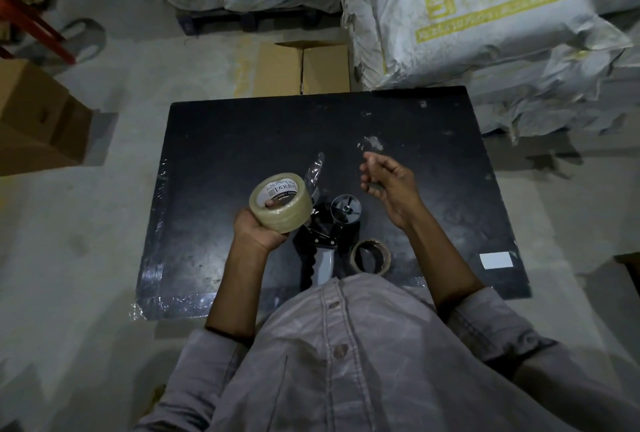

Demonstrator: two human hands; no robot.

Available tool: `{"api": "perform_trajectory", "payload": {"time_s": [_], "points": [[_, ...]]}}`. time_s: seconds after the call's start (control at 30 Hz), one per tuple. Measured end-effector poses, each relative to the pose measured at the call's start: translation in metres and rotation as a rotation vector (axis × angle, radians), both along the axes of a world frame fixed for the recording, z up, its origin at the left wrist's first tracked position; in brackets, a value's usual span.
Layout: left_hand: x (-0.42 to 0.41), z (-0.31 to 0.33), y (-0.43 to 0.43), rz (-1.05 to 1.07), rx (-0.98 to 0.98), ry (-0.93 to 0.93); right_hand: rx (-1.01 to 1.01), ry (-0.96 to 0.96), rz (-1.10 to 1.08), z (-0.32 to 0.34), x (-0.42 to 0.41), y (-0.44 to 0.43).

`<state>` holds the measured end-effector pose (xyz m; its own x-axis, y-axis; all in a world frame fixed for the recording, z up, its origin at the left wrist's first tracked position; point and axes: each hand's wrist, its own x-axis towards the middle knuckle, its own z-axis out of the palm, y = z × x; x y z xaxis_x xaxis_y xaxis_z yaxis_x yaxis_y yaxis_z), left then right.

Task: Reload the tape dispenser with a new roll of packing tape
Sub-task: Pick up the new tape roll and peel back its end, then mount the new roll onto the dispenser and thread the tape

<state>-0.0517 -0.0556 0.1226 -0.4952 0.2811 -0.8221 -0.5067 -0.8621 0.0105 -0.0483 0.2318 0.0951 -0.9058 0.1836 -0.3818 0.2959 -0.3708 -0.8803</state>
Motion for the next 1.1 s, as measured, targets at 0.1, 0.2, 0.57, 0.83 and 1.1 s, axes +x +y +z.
{"api": "perform_trajectory", "payload": {"time_s": [0.1,0.2,0.57,0.83,1.1], "points": [[0.0,0.002,0.004,-0.026,-0.026,0.006,0.11,-0.045,0.04,0.005,0.002,-0.008],[0.001,0.001,0.006,-0.024,-0.08,0.032,0.188,-0.125,0.177,0.02,0.005,-0.018],[0.005,-0.014,0.032,-0.29,-0.292,0.237,0.423,-0.179,0.425,0.025,0.016,-0.036],[0.005,-0.017,0.048,-0.452,-0.364,0.373,0.435,-0.347,0.242,0.013,0.009,-0.026],[0.0,-0.032,0.026,-0.61,-1.088,0.488,0.81,-0.227,0.092,-0.002,0.004,0.001]]}}
